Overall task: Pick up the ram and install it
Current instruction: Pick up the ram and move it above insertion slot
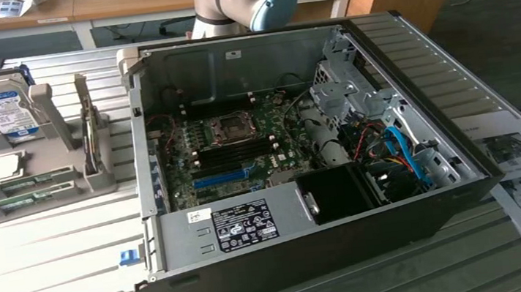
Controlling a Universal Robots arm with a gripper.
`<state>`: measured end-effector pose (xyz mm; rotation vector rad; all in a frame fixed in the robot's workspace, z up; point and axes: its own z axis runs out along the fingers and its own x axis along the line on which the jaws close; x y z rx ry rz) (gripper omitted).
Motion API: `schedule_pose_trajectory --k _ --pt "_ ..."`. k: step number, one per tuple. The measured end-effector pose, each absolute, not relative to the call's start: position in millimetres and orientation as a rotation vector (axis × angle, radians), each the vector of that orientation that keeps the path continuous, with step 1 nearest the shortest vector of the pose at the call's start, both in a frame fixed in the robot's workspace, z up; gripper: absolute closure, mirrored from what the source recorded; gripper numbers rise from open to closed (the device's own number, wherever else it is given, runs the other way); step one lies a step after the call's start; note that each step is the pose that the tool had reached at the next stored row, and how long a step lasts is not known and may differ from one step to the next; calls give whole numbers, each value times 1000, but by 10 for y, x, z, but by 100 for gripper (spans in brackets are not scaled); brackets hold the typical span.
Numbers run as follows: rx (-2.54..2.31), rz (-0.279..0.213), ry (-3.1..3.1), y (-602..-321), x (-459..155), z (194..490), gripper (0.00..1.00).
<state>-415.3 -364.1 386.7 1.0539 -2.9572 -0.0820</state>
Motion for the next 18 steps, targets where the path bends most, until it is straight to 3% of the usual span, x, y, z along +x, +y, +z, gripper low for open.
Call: schedule_pose_trajectory --k 18 --pt "1340 -89 -2835 -3641 -4153 3867 91"
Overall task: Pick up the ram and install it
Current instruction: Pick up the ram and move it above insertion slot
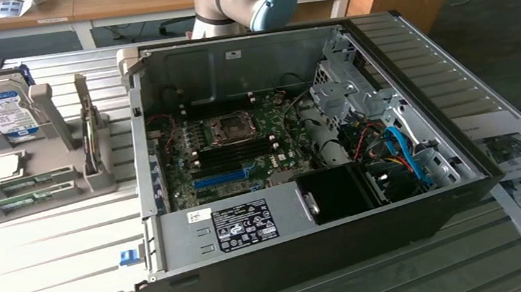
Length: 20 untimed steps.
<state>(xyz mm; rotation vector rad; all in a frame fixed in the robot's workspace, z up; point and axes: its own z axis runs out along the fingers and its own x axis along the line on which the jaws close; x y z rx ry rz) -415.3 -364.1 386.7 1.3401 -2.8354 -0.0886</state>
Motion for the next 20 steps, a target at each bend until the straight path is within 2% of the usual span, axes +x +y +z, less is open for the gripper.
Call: schedule_pose_trajectory --k 20 --pt "1612 -99 -2688 -3641 -4153 3867 91"
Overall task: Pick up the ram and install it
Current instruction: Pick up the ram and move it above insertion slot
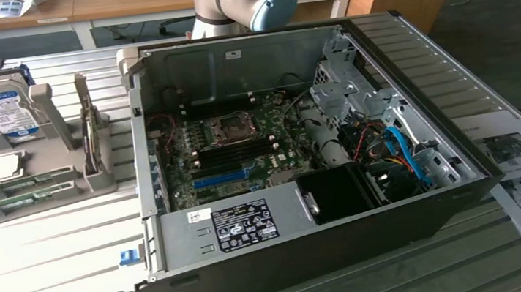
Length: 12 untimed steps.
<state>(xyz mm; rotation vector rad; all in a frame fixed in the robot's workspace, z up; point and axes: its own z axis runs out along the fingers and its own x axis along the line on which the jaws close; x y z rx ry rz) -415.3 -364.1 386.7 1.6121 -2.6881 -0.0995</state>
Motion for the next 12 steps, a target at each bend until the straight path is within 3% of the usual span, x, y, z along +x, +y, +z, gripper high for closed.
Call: schedule_pose_trajectory --k 12 --pt "1800 -105 -2564 -3641 -4153 3867 91"
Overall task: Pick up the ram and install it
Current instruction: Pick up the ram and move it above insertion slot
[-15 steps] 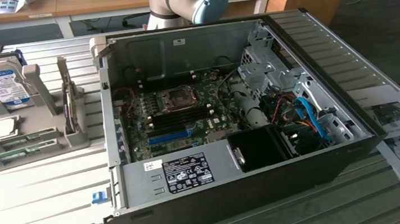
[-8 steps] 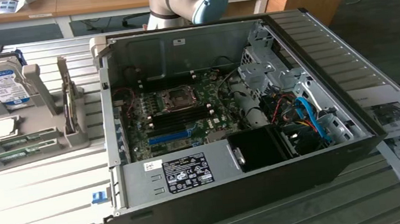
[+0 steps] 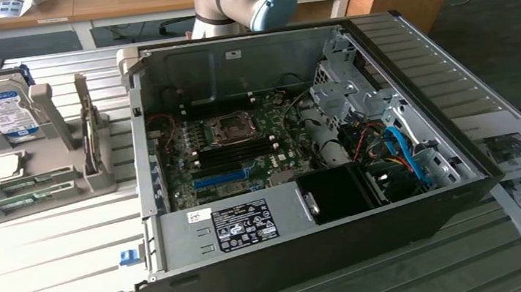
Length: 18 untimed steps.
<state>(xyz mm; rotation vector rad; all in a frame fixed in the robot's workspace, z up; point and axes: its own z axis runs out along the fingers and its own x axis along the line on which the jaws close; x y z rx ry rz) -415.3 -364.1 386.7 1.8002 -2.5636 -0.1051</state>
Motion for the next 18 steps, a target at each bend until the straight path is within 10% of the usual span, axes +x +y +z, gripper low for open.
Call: schedule_pose_trajectory --k 18 --pt "2079 -110 -2338 -3641 -4153 3866 91"
